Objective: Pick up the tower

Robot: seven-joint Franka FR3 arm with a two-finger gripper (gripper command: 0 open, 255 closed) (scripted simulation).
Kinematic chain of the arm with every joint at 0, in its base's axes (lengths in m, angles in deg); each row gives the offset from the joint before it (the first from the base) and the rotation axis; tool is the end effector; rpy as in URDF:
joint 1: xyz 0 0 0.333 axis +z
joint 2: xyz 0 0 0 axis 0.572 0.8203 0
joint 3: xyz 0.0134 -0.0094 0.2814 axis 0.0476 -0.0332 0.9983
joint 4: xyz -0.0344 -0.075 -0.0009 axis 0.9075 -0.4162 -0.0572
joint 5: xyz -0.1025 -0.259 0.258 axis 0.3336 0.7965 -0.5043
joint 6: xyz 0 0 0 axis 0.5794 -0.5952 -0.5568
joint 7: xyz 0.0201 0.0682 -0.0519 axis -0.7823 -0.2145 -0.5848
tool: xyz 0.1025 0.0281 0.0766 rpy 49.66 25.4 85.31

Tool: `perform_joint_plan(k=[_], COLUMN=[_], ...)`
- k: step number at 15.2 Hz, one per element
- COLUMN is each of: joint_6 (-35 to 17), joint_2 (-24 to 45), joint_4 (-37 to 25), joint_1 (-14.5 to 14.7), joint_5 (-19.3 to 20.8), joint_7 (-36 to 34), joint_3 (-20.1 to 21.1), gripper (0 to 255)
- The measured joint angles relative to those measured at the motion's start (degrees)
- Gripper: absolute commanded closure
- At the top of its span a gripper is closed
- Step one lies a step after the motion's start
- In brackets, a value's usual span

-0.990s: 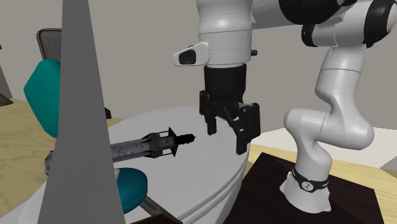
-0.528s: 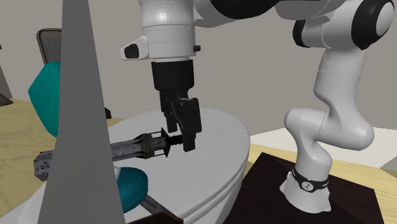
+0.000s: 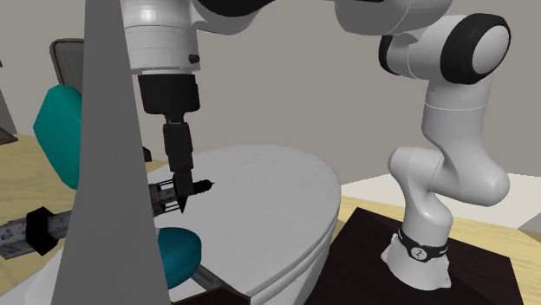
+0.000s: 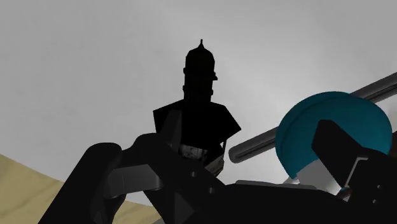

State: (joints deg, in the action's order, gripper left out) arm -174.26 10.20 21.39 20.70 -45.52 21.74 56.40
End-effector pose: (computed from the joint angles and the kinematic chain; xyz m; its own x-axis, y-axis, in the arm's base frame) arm 0.5037 -0.3318 0.5207 0.8626 -0.5059 -0.0053 -0.5051 -0.8604 -0.0680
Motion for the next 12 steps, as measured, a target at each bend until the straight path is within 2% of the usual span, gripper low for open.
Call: perform_joint_plan(k=[3,6,8,9,12], joint_6=[-1.59,-4.60,-4.52,-4.96,-6.32], joint_2=[0.31,-1.70,-1.51,-1.65,-1.09], joint_4=[0.57,4.08,3.90,4.31,6.31], joint_1=[-0.32,0.14,-0.18,-0.26,-0.14], joint_5=[-0.40,0.01,-0.07,0.28,4.94], joint_7=[0.22,0.00,0.36,0.47,0.59], joint_3=[-0.19,-0.22,-0.39,-0.46,-0.42], gripper=[0,0,0,255,255])
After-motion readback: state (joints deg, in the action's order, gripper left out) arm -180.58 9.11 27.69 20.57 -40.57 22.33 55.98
